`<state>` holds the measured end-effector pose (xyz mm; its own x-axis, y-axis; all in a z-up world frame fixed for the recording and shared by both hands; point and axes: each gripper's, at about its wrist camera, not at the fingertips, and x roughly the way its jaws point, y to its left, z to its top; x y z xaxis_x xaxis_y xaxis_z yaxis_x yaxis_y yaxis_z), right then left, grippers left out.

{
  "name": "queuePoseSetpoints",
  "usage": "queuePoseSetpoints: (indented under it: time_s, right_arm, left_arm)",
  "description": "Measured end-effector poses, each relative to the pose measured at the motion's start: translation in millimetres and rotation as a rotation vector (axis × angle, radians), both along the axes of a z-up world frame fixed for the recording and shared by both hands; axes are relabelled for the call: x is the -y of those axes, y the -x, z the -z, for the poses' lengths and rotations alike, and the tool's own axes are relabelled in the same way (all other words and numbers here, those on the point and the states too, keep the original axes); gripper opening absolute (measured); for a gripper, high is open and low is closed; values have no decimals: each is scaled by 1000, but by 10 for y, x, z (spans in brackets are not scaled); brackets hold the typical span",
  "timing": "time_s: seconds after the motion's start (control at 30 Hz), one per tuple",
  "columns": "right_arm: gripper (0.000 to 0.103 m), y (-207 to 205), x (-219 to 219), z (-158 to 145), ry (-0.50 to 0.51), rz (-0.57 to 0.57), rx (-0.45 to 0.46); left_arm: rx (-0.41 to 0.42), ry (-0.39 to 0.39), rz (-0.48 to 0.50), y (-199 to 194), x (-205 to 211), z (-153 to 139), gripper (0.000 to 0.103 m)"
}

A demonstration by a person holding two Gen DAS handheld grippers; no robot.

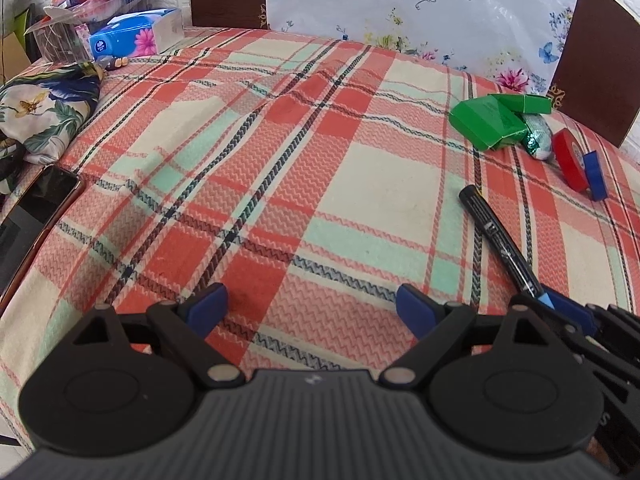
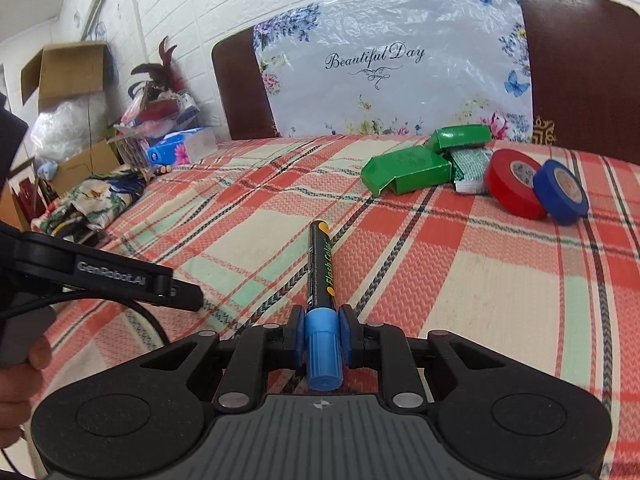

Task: Organize objects
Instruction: 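Lift the marker with the right gripper and hold it, then carry the marker into the box and open the right gripper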

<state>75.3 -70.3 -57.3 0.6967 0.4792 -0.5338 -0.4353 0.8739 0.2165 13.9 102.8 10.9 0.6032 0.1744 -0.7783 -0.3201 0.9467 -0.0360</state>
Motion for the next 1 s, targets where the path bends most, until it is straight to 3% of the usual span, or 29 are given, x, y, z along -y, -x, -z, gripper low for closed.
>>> queuePoseSetpoints:
  time_s: [0.6,0.67,0.83,1.0]
  right_arm:
    - [18,78,324,35,-221,5,-121]
    - [18,80,364,36,-248,10,-126]
    - [18,128,487,-21,-315,25,-119]
    - [18,269,640,-202,-342,65,-37]
  left_arm:
    - [-22,-62,42,-66,373,-47,92]
    - [-22,-23,60,-77,381,-44,93]
    - [41,230,89,-123,304,-67,98]
    - [70,276,147,-288,532,-190,98]
